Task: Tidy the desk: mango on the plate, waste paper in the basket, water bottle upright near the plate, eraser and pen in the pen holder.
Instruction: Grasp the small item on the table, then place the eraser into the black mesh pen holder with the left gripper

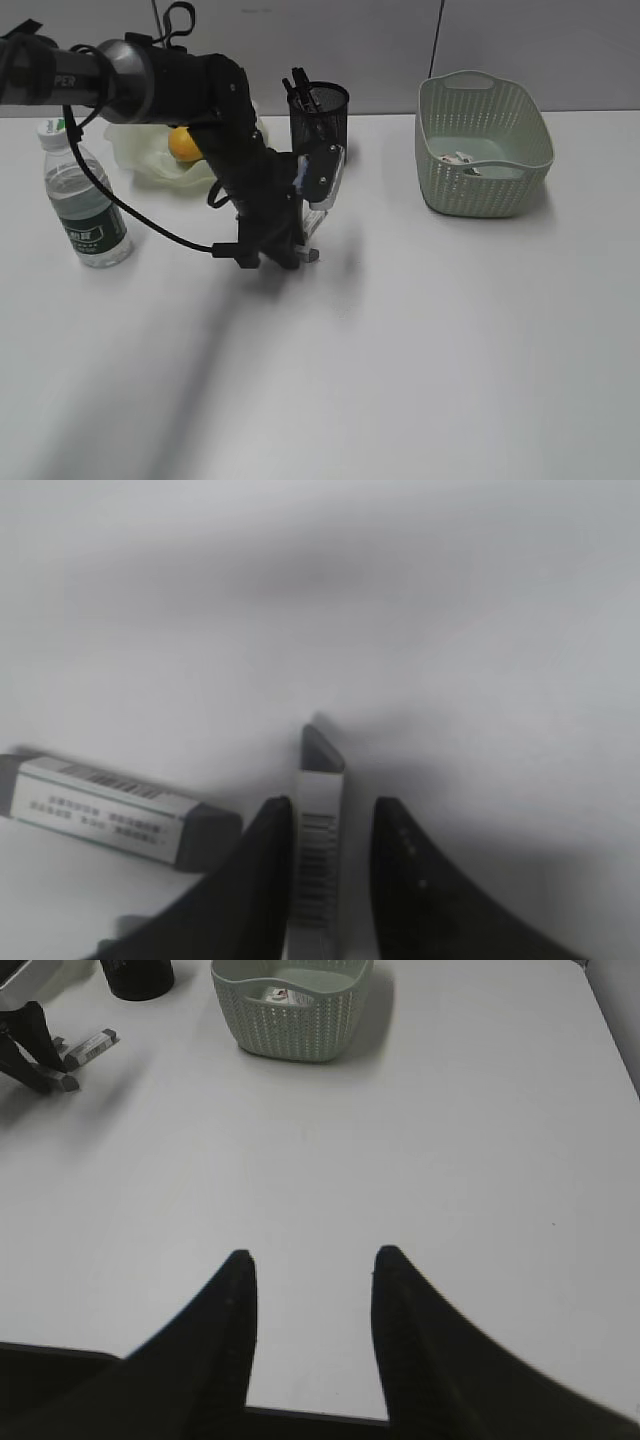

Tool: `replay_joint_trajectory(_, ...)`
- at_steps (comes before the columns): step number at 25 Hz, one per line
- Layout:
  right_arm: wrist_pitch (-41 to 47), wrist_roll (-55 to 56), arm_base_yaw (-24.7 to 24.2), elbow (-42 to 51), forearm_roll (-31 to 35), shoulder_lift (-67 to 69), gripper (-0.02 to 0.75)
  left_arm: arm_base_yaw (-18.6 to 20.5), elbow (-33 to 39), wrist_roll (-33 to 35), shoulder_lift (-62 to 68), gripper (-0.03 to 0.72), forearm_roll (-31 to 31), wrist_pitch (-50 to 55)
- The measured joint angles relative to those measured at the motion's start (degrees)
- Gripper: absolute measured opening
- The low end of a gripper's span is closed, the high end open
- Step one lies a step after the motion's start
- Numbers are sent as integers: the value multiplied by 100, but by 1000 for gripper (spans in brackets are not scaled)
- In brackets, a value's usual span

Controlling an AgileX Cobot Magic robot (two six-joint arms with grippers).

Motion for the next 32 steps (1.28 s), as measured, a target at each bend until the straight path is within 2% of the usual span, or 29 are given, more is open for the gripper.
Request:
replay_joint_trajectory(3, 0, 0, 0, 0, 0, 0, 316, 0, 0, 4, 0, 96, -57, -83)
replay_joint_trajectory(11, 0, 0, 0, 0, 0, 0, 316, 0, 0, 3, -267, 87, -288, 93)
replay_joint_trajectory(17, 0, 0, 0, 0, 0, 0, 316, 27, 0, -269, -909, 87, -865, -835)
replay_joint_trajectory(21, 0, 0, 0, 0, 0, 0, 316, 203, 0, -275, -1078, 87, -2109, -1691)
replay_joint_trajectory(27, 0, 0, 0, 0, 0, 0, 316, 825, 4, -272, -1078, 87, -4764, -2332)
replay_joint_trajectory(32, 0, 0, 0, 0, 0, 0, 316, 1274, 4, 31, -1078, 87, -5977, -2372)
